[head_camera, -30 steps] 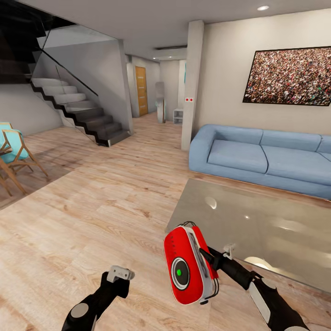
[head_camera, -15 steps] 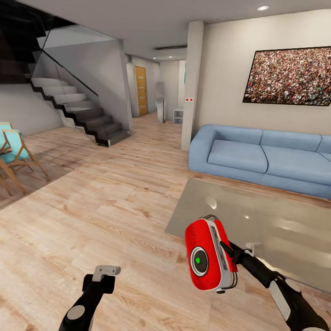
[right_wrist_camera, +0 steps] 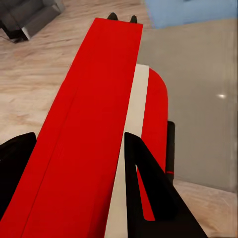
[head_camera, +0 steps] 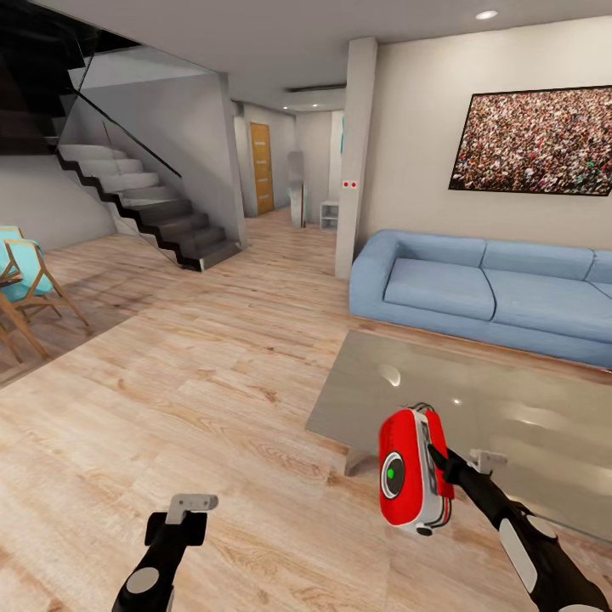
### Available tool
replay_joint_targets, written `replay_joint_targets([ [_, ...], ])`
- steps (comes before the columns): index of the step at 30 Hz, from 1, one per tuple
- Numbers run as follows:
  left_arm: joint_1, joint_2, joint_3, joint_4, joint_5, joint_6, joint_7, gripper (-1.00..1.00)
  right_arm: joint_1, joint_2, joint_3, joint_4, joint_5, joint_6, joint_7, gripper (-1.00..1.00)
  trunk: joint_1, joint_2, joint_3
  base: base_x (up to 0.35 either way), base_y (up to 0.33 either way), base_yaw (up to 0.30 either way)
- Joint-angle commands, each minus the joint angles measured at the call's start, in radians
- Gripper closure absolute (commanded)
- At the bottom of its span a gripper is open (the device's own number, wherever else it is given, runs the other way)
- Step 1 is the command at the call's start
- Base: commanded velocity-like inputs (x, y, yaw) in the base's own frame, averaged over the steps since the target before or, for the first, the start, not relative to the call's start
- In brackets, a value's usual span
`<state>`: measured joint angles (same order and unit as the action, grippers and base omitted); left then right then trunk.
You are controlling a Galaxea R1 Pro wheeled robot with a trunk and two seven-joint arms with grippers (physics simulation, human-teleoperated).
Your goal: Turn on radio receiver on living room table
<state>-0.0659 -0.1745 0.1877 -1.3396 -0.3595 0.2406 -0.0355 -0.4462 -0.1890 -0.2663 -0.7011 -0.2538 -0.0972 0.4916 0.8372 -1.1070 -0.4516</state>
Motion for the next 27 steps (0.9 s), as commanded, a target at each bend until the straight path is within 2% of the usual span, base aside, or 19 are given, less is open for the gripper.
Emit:
replay_joint_targets([
  [1,0.000,0.000,0.000,0.007,0.000,-0.001,0.000,1.00,0.000,0.000,0.001,-0.001,-0.001,-0.001,-0.006,1.00,0.000,0.000,0.000,0.000,0.000,0.000],
  [6,0.000,0.000,-0.001,0.020,0.001,-0.045,0.000,1.00,0.000,0.002,0.002,-0.001,-0.001,-0.001,-0.028,1.00,0.000,0.000,0.000,0.000,0.000,0.000],
  [14,0.000,0.000,-0.001,0.020,0.003,-0.050,-0.001,1.00,0.000,0.002,0.000,-0.002,-0.008,-0.002,-0.020,1.00,0.000,0.000,0.000,0.000,0.000,0.000],
  [18,0.000,0.000,-0.001,0.020,0.004,-0.050,0.000,1.00,0.000,0.003,0.001,-0.002,-0.004,0.000,-0.057,1.00,0.000,0.000,0.000,0.000,0.000,0.000],
  [20,0.000,0.000,-0.001,0.022,0.004,-0.050,0.000,1.00,0.000,0.003,0.005,-0.010,-0.002,0.001,-0.145,1.00,0.000,0.000,0.000,0.000,0.000,0.000],
  [21,0.000,0.000,-0.001,0.026,0.004,-0.050,0.000,1.00,0.000,0.004,0.012,-0.025,0.001,0.001,-0.217,1.00,0.000,0.000,0.000,0.000,0.000,0.000],
  [22,0.000,0.000,-0.001,0.030,0.004,-0.050,0.000,1.00,0.000,0.005,0.028,-0.044,0.010,0.002,-0.285,1.00,0.000,0.000,0.000,0.000,0.000,0.000],
  [23,0.000,0.000,-0.001,0.032,0.004,-0.050,0.000,1.00,0.000,0.006,0.044,-0.057,0.021,0.002,-0.325,1.00,0.000,0.000,0.000,0.000,0.000,0.000],
  [24,0.000,0.000,-0.001,0.033,0.004,-0.051,0.000,1.00,0.000,0.007,0.076,-0.074,0.041,0.002,-0.378,1.00,0.000,0.000,0.000,0.000,0.000,0.000],
  [27,0.000,0.000,-0.001,0.034,0.004,-0.051,0.000,1.00,0.000,0.010,0.137,-0.092,0.075,0.002,-0.489,1.00,0.000,0.000,0.000,0.000,0.000,0.000],
])
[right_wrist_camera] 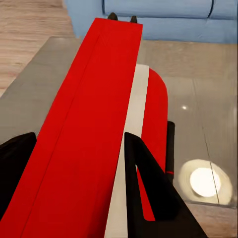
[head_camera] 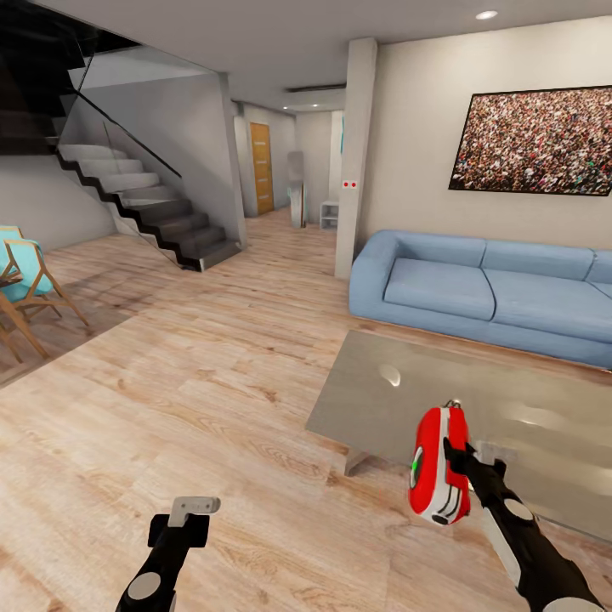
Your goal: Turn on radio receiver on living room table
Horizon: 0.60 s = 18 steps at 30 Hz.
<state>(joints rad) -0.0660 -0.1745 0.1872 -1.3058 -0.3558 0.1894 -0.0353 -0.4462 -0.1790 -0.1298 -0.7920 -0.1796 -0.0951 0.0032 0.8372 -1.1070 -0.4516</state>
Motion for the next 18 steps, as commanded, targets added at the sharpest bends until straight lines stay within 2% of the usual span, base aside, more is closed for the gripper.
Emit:
replay_joint_targets([
  [1,0.000,0.000,0.000,0.000,0.001,0.000,0.000,1.00,0.000,0.001,0.026,-0.003,0.006,0.000,-0.036,1.00,0.000,0.000,0.000,0.000,0.000,0.000],
  [3,0.000,0.000,0.000,0.000,0.001,0.000,0.000,1.00,0.000,0.002,0.059,-0.005,0.009,0.000,-0.065,1.00,0.000,0.000,0.000,0.000,0.000,0.000],
  [5,0.000,0.000,0.000,0.000,0.001,-0.001,0.000,1.00,0.000,0.002,0.074,-0.004,0.010,0.000,-0.073,1.00,0.000,0.000,0.000,0.000,0.000,0.000],
  [12,0.000,0.000,0.000,0.001,0.001,-0.001,0.000,1.00,0.000,0.004,0.082,-0.006,0.012,0.001,-0.086,1.00,0.000,0.000,0.000,0.000,0.000,0.000],
  [15,0.000,0.000,0.000,0.001,0.001,0.000,0.000,1.00,0.000,0.004,0.086,-0.006,0.013,0.001,-0.158,1.00,0.000,0.000,0.000,0.000,0.000,0.000],
  [17,0.000,0.000,0.000,0.001,0.001,-0.001,0.000,1.00,0.000,0.006,0.135,-0.006,0.020,0.002,-0.229,1.00,0.000,0.000,0.000,0.000,0.000,0.000],
  [18,0.000,0.000,0.000,0.001,0.001,-0.001,0.000,1.00,0.000,0.007,0.186,-0.006,0.023,0.001,-0.256,1.00,0.000,0.000,0.000,0.000,0.000,0.000],
])
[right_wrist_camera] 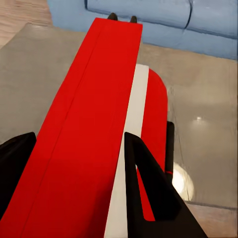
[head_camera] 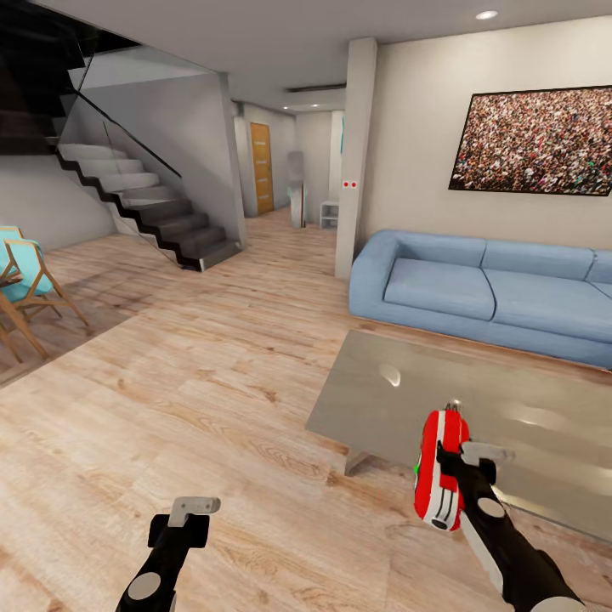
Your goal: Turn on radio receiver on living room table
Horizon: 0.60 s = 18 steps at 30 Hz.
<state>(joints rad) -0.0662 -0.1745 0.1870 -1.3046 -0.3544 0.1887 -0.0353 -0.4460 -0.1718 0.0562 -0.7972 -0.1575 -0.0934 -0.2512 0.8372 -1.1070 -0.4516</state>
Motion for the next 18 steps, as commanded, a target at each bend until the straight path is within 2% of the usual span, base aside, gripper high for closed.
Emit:
replay_joint_targets([
  [1,0.000,0.000,0.000,0.000,0.000,0.000,0.000,1.00,0.000,0.000,0.031,0.000,0.002,-0.002,-0.012,1.00,0.000,0.000,0.000,0.000,0.000,0.000],
  [2,0.000,0.000,0.000,0.000,0.000,0.000,0.000,1.00,0.000,0.000,0.064,0.000,0.002,-0.002,-0.022,1.00,0.000,0.000,0.000,0.000,0.000,0.000],
  [4,0.000,0.000,0.000,0.000,0.000,0.001,0.000,1.00,0.000,0.000,0.087,0.000,0.002,-0.003,-0.029,1.00,0.000,0.000,0.000,0.000,0.000,0.000],
  [9,0.000,0.000,0.002,-0.001,0.005,0.003,-0.009,1.00,0.000,0.000,0.094,0.001,-0.006,-0.003,-0.026,1.00,0.000,0.000,0.000,0.000,0.000,0.000],
  [11,0.000,0.000,0.002,0.000,0.046,0.001,-0.010,1.00,0.000,0.000,0.097,0.001,-0.007,-0.003,-0.021,1.00,0.000,0.000,0.000,0.000,0.000,0.000],
  [14,0.000,0.000,0.003,0.000,0.153,-0.002,-0.011,1.00,0.000,0.000,0.099,0.001,-0.008,-0.004,-0.019,1.00,0.000,0.000,0.000,0.000,0.000,0.000],
  [15,0.000,0.000,0.003,0.000,0.177,-0.002,-0.012,1.00,0.000,0.000,0.099,0.001,-0.008,-0.004,-0.019,1.00,0.000,0.000,0.000,0.000,0.000,0.000],
  [17,0.000,0.000,0.004,0.000,0.209,-0.006,-0.013,1.00,0.000,0.000,0.099,0.001,-0.008,-0.004,-0.018,1.00,0.000,0.000,0.000,0.000,0.000,0.000],
  [18,0.000,0.000,0.004,0.000,0.214,-0.009,-0.013,1.00,0.000,0.000,0.099,0.001,-0.008,-0.004,-0.018,1.00,0.000,0.000,0.000,0.000,0.000,0.000],
])
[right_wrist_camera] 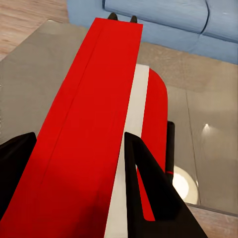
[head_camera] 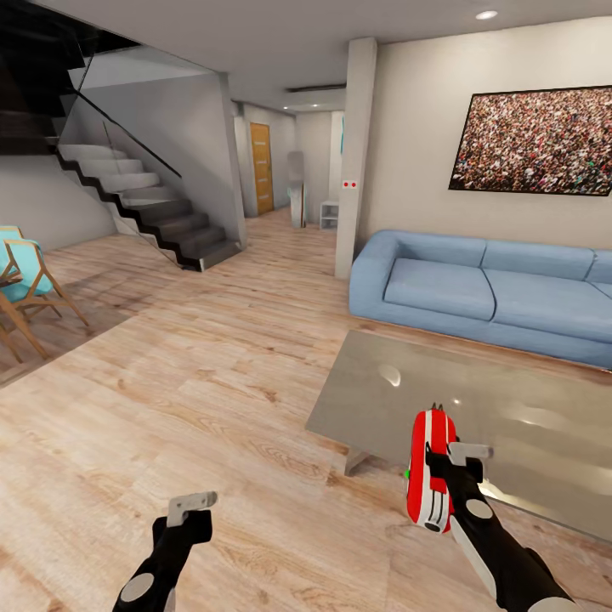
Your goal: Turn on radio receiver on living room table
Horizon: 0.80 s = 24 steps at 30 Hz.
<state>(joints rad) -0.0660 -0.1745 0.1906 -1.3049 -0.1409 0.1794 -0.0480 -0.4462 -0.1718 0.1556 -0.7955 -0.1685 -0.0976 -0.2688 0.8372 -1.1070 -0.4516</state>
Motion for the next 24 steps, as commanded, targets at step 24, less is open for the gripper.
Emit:
replay_joint_targets([
  [24,0.000,0.000,-0.002,0.059,0.003,-0.006,0.002,1.00,0.000,0.001,0.000,-0.001,0.001,-0.001,0.000,1.00,0.000,0.000,0.000,0.272,0.085,0.000],
])
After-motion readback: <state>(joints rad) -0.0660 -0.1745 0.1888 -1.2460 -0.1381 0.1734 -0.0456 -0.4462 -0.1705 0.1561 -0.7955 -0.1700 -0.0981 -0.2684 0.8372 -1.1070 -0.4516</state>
